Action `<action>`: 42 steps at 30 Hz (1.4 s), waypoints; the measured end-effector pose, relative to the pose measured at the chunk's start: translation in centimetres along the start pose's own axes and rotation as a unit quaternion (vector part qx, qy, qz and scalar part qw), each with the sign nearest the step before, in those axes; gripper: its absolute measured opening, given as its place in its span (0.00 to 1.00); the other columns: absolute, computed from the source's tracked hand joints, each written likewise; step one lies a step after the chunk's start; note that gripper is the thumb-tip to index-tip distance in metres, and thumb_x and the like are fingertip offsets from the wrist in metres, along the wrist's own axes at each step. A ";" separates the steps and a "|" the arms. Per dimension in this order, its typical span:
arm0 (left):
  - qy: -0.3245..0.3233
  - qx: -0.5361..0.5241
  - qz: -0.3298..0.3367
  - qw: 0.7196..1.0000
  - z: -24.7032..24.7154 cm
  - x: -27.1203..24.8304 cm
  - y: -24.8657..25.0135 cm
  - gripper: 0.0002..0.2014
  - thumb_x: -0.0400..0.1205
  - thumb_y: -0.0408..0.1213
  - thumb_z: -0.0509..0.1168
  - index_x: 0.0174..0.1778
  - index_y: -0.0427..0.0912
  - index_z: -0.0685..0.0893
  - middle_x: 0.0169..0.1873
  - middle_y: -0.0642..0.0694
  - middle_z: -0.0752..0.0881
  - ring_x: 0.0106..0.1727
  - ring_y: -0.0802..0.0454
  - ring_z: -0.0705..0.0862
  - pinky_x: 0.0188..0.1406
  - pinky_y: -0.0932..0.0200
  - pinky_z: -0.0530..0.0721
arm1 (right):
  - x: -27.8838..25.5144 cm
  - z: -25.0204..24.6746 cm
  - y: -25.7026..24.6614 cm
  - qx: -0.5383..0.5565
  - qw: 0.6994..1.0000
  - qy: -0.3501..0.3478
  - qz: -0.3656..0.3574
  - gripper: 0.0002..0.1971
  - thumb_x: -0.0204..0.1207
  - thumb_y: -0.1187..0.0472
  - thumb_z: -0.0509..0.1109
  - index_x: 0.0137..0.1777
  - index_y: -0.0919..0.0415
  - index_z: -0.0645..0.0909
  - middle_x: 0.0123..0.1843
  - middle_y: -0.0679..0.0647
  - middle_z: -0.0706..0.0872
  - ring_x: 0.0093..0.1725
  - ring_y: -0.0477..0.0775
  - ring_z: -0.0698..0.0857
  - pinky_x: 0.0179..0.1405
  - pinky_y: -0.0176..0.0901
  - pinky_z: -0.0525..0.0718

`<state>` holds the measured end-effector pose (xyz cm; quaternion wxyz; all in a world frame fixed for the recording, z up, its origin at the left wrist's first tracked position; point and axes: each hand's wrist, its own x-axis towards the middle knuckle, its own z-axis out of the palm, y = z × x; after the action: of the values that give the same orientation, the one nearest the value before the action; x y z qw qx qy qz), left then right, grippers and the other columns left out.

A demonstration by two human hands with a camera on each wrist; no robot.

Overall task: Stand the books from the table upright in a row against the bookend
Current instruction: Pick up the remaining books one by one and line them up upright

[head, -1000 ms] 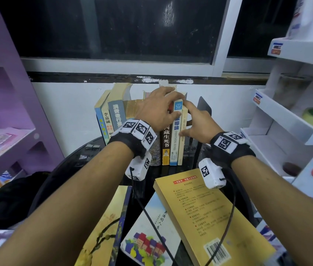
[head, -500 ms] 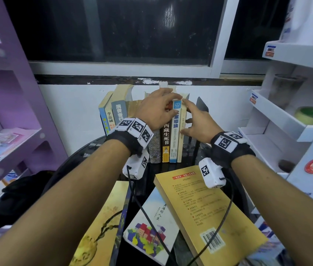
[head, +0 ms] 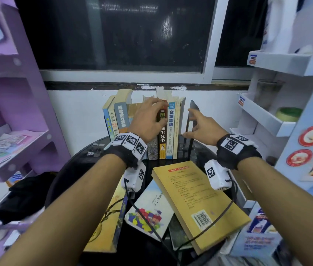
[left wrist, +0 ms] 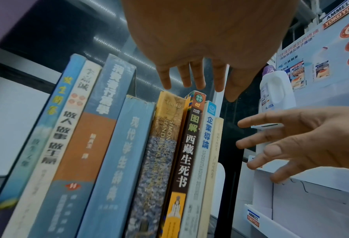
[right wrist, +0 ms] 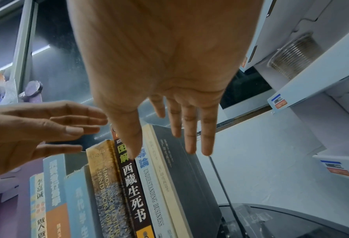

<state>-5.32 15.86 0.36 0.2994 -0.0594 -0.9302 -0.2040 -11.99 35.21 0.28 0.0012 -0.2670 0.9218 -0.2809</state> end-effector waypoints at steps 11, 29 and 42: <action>-0.174 -0.055 -0.139 0.973 2.9 -5.8 0.8 0.27 0.83 0.47 0.64 0.77 0.44 0.67 0.78 0.43 0.65 0.76 0.45 0.69 0.72 0.53 0.67 | -5.5 1.5 0.8 -0.057 0.976 -0.177 0.117 0.39 0.77 0.41 0.68 0.83 0.56 0.58 0.81 0.56 0.67 0.76 0.60 0.71 0.67 0.52 0.76; -0.372 -0.078 -0.317 0.869 6.8 -8.2 0.5 0.40 0.76 0.55 0.71 0.79 0.45 0.62 0.72 0.43 0.75 0.69 0.43 0.76 0.71 0.43 0.74 | -9.3 2.6 1.1 0.012 0.945 -0.262 0.197 0.13 0.80 0.57 0.70 0.61 0.54 0.73 0.54 0.50 0.81 0.52 0.49 0.79 0.52 0.39 0.76; -0.301 -0.057 -0.247 0.919 6.1 -7.3 1.1 0.34 0.72 0.42 0.78 0.72 0.45 0.70 0.63 0.44 0.82 0.62 0.46 0.81 0.62 0.48 0.82 | -8.7 3.2 2.3 -0.031 0.948 -0.235 0.211 0.28 0.70 0.53 0.80 0.68 0.61 0.76 0.64 0.57 0.84 0.62 0.59 0.84 0.63 0.53 0.82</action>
<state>-2.43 19.50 -8.00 -0.0590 0.0966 -0.9482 -0.2969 -5.16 39.44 -4.93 0.2687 -0.1250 0.9389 -0.1753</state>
